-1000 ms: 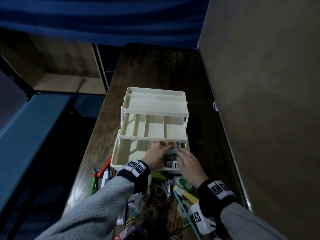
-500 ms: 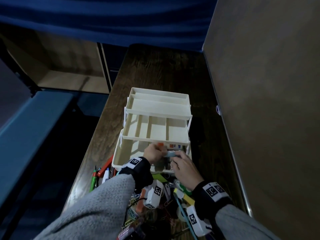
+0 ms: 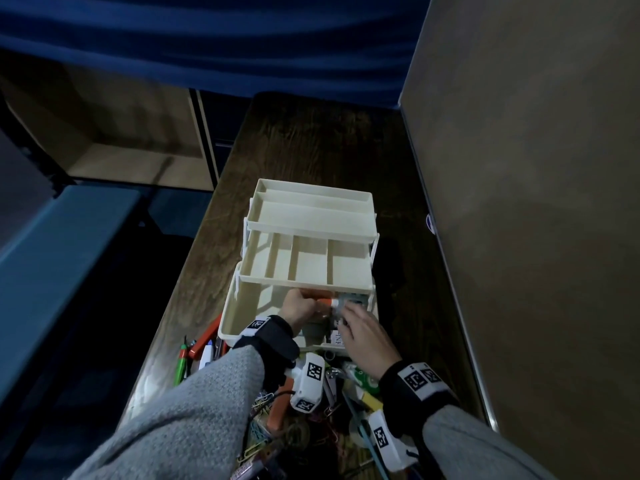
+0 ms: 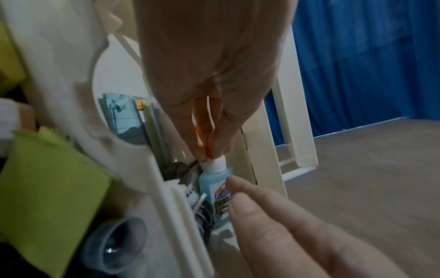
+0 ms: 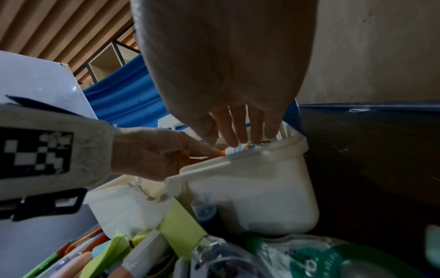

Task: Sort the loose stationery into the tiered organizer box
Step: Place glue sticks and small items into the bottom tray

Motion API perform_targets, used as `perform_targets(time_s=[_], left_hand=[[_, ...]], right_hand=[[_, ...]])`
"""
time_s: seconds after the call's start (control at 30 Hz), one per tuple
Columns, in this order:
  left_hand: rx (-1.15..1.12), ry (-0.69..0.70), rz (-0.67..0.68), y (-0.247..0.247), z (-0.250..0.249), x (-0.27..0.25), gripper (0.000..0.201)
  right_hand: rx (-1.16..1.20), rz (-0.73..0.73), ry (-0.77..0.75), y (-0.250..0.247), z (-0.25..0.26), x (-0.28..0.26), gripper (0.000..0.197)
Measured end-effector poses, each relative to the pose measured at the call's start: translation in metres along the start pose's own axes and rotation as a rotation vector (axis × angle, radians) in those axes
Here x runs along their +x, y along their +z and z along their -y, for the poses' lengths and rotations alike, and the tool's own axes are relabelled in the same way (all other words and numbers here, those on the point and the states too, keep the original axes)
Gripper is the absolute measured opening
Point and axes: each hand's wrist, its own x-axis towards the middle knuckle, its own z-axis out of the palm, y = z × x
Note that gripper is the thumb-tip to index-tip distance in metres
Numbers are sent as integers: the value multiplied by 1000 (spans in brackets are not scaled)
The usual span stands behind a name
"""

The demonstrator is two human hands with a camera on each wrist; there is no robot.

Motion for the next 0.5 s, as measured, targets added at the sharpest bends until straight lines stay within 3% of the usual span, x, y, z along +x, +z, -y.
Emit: perform_targets(time_s=[0.1, 0.3, 0.4, 0.5], left_hand=[[65, 20, -48, -1, 4, 4, 24], [415, 121, -195, -10, 12, 10, 22], [582, 165, -105, -5, 9, 10, 27], [574, 170, -41, 1, 9, 9, 29]], right_hand=[[-39, 104, 46, 3, 0, 5, 45], [-121, -46, 24, 7, 1, 11, 38], [-141, 5, 32, 7, 1, 13, 43], [-115, 19, 46, 6, -1, 11, 42]])
